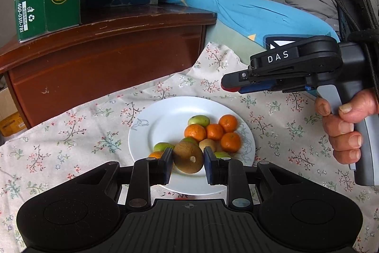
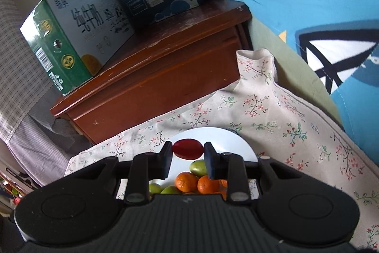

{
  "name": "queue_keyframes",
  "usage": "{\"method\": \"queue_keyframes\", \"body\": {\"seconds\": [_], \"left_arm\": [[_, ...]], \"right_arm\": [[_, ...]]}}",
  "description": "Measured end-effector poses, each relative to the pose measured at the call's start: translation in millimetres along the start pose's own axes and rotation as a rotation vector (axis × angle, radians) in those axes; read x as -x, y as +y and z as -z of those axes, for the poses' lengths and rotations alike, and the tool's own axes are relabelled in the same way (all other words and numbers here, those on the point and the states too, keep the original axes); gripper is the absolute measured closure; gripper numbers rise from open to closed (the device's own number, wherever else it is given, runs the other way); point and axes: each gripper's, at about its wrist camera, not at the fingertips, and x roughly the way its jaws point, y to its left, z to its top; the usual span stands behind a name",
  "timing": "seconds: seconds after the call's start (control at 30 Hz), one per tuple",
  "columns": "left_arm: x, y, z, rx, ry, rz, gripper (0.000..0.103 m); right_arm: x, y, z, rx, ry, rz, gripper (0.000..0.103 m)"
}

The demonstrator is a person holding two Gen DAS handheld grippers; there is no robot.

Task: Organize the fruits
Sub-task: 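Carry the kiwi and cherry tomato onto the plate and open both tools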

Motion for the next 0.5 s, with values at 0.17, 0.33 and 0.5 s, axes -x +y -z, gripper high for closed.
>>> {"method": "queue_keyframes", "body": {"seconds": [0.17, 0.33, 0.5], "left_arm": [[-11.9, -2.2, 0.6, 0.014, 0.019, 0.001, 0.078], [-23.6, -4.9, 2.6, 0.014, 0.037, 0.002, 0.078], [-36.6, -5.6, 3.5, 0.029, 0.054, 0.0, 0.078]], "right_arm": [[-14.0, -12.3, 3.3, -0.027, 0.026, 0.023, 0.074], [-27.1, -16.8, 7.1, -0.04, 0.056, 0.036, 0.074], [-35.4, -18.9, 8.0, -0.042, 0.065, 0.046, 0.074]]}}
